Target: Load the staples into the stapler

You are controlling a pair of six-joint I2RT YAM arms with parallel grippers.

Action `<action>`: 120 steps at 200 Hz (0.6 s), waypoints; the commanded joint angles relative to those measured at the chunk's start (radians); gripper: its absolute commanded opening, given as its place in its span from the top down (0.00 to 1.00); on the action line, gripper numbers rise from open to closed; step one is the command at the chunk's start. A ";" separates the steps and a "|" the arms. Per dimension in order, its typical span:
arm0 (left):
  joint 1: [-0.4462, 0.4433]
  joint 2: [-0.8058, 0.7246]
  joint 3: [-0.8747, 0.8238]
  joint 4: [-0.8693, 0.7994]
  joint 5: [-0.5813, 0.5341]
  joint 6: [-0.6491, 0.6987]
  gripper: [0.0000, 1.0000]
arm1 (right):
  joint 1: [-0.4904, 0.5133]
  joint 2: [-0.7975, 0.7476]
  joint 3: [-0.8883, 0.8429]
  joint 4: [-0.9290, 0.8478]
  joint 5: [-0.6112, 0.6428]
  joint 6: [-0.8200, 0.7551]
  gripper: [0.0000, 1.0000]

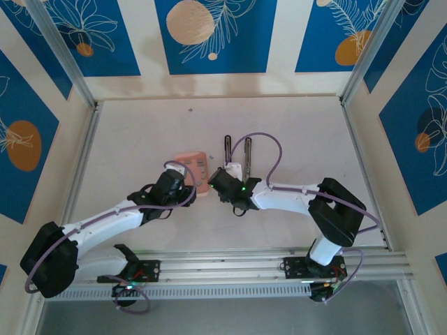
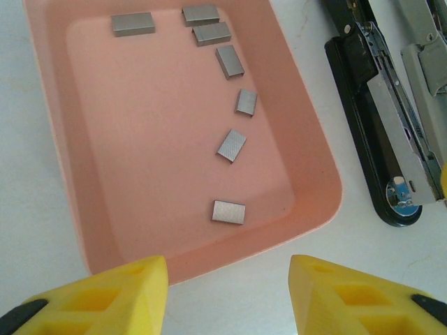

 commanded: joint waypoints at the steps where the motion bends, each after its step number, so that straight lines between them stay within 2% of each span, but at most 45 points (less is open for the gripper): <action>1: 0.022 -0.018 0.031 -0.009 0.006 -0.003 0.50 | -0.002 -0.074 0.037 0.006 0.017 -0.048 0.69; 42: 0.106 -0.029 0.015 0.021 0.098 -0.034 0.49 | -0.049 -0.111 0.067 0.008 -0.128 -0.105 0.65; 68: 0.168 -0.037 0.012 0.030 0.155 -0.046 0.48 | -0.087 -0.072 0.131 -0.010 -0.270 -0.135 0.62; 91: 0.222 -0.043 0.008 0.038 0.209 -0.050 0.48 | -0.085 -0.004 0.232 -0.069 -0.310 -0.168 0.61; 120: 0.236 -0.008 0.063 -0.014 0.237 0.012 0.49 | -0.094 0.050 0.308 -0.124 -0.303 -0.179 0.61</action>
